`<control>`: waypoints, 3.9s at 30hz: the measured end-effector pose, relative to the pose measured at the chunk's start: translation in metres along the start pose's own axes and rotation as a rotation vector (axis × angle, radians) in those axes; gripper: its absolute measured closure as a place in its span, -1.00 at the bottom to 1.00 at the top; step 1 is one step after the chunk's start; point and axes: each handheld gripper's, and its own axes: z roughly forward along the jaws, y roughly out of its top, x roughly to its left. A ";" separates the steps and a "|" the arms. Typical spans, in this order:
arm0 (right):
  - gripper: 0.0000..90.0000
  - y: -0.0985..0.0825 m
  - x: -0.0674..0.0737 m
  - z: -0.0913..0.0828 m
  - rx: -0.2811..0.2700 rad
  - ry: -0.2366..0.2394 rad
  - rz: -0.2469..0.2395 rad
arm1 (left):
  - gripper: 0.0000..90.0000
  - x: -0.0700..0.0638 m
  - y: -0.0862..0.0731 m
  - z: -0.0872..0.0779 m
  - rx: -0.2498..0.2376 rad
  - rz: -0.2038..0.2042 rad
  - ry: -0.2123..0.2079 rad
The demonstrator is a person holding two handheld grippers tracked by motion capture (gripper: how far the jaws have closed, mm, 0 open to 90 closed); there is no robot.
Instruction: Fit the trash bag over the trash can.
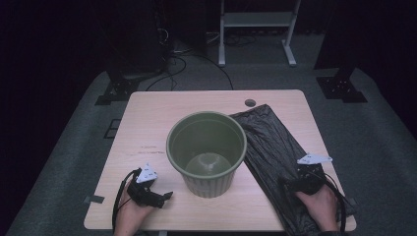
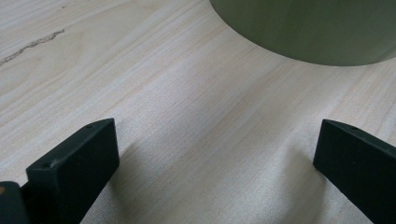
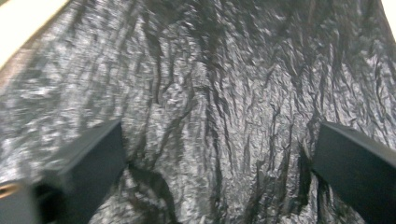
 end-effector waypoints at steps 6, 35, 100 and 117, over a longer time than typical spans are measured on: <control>-0.10 -0.003 0.004 -0.006 -0.053 0.013 -0.009 | -1.00 0.000 0.000 0.000 0.000 0.000 0.000; 0.55 0.010 0.052 -0.002 -0.049 0.290 -0.129 | -1.00 0.000 0.000 0.000 0.000 0.000 0.000; -0.59 0.064 0.073 0.057 0.010 0.245 -0.058 | -1.00 0.000 0.000 0.000 0.000 0.000 0.000; -0.10 0.066 0.092 0.059 -0.004 0.135 -0.121 | -1.00 0.000 0.000 0.000 0.000 -0.002 0.003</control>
